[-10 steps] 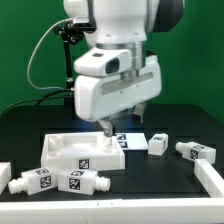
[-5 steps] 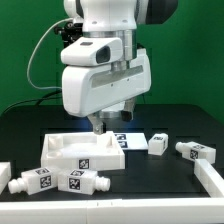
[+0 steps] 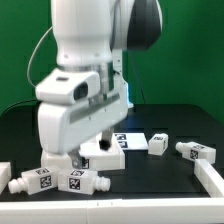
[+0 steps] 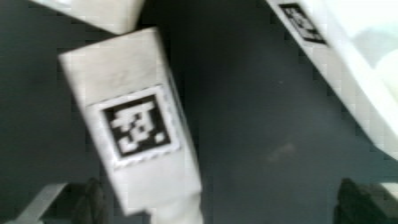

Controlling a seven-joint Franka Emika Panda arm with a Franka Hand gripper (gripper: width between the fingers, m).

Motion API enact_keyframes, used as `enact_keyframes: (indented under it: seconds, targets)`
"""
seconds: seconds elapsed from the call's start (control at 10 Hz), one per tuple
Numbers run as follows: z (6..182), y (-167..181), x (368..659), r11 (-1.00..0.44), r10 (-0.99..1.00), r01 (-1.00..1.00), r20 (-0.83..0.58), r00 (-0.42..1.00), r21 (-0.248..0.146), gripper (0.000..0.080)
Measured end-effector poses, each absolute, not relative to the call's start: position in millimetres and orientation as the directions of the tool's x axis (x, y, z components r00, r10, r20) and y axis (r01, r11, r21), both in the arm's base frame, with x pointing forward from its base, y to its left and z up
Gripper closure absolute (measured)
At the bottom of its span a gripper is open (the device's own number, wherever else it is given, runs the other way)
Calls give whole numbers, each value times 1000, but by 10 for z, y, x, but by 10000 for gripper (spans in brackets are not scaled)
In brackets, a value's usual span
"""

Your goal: Assemble one leg

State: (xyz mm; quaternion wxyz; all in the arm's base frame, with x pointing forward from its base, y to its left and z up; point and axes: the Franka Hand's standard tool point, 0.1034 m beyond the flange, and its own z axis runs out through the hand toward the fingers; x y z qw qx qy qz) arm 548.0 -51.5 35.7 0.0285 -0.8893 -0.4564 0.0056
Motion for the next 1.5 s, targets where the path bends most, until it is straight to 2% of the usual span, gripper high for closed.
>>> enact_keyframes:
  seconds: [0.3, 0.4, 0.6, 0.9, 1.0, 1.1, 1.2, 1.3, 1.4, 1.5]
  targets:
    - [235, -598, 5674, -581, 813, 814, 54, 580, 4, 151]
    - [170, -631, 5646, -578, 815, 816, 51, 577, -4, 151]
    - [209, -644, 5679, -571, 820, 821, 53, 570, 3, 151]
    - [132, -691, 5642, -564, 825, 826, 49, 563, -6, 151]
    - [130, -692, 5640, -564, 825, 826, 49, 563, -6, 244]
    - [129, -692, 5639, -564, 825, 826, 49, 564, -6, 428]
    - [128, -692, 5639, -564, 825, 826, 48, 564, -6, 428]
    - [147, -661, 5636, -580, 813, 814, 41, 580, -19, 515]
    - [330, -550, 5660, -597, 801, 800, 6, 598, -54, 515]
    - [536, -499, 5699, -588, 808, 808, 4, 589, -47, 515]
